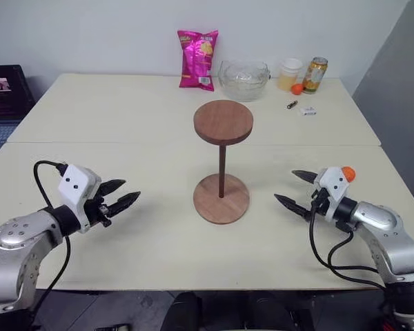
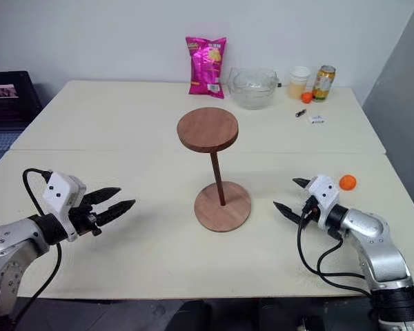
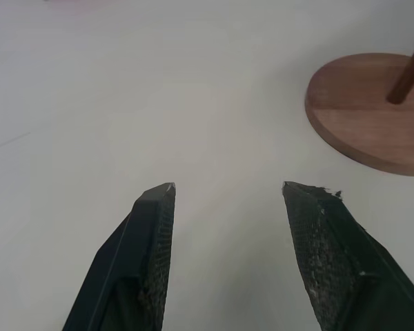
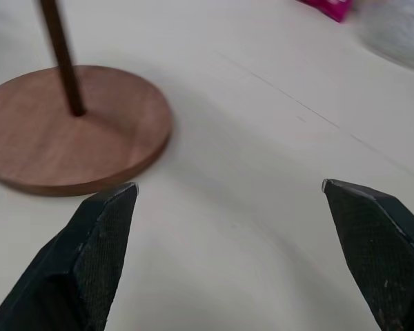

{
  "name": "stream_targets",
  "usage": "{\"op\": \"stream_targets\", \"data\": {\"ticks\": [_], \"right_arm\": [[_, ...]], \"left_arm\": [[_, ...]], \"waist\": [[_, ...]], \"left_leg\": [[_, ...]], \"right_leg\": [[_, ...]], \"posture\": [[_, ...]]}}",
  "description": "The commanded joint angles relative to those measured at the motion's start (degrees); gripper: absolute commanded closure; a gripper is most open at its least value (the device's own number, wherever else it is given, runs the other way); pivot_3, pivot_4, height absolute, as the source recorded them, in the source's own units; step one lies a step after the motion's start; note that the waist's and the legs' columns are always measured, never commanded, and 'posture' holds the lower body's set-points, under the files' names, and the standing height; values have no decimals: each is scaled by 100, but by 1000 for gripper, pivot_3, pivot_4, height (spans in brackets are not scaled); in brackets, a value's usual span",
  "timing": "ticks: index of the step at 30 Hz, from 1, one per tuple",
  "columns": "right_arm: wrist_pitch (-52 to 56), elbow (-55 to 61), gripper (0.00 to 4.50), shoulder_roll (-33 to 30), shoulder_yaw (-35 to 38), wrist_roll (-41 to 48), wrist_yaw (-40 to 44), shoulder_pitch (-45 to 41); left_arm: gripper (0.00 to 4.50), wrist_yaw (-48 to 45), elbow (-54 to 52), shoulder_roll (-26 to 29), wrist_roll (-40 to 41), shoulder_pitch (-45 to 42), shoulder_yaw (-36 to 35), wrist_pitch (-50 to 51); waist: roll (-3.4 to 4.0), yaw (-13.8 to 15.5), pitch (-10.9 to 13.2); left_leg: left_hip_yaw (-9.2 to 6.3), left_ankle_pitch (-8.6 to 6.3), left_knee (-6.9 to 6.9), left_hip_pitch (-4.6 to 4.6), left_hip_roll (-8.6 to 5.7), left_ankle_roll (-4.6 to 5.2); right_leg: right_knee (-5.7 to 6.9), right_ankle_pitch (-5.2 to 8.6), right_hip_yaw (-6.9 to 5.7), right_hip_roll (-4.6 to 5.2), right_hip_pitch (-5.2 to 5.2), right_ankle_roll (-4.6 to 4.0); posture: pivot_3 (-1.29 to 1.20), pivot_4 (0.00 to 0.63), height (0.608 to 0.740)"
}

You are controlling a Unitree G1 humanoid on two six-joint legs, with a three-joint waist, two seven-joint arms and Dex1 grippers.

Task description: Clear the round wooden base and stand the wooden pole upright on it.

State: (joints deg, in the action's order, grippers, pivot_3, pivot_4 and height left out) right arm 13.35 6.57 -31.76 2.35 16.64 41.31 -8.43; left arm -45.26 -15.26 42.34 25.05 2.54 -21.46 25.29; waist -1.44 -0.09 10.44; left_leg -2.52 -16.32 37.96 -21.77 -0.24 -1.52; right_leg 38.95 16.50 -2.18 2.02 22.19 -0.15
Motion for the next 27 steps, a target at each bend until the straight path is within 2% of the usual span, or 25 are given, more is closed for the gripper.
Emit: {"op": "stream_targets", "data": {"ticks": [1, 5, 9, 27], "right_arm": [[-432, -226, 0, 148, 59, -22, 41, -48], [-648, -556, 0, 62, 110, -26, 240, -98], [-804, -472, 0, -163, -18, -111, 549, -55], [-867, -761, 0, -290, 192, 65, 851, -220]], "left_arm": [[1945, 489, -45, -377, -330, -45, 67, -563], [1945, 611, -366, -659, -504, 196, 396, -718], [1945, 739, -416, -785, -596, 461, 434, -869], [1945, 1346, -834, -947, -293, 86, 411, 141]], "waist": [[1, -4, 0], [0, 4, 0], [1, 3, 0], [0, 2, 0]], "left_leg": [[2, 0, 0, 0, 0, 0], [4, 0, 4, -2, -1, 0], [6, -1, 2, 0, -2, 1], [3, 0, 5, 1, -1, 1]], "right_leg": [[0, 0, 2, 0, 0, 0], [-1, -1, 2, 3, -1, 1], [-1, 0, 3, 4, -1, 0], [4, -1, 1, 2, -4, 0]], "posture": [[0, 150, 740], [0, 150, 740], [0, 150, 740], [0, 150, 740]]}}
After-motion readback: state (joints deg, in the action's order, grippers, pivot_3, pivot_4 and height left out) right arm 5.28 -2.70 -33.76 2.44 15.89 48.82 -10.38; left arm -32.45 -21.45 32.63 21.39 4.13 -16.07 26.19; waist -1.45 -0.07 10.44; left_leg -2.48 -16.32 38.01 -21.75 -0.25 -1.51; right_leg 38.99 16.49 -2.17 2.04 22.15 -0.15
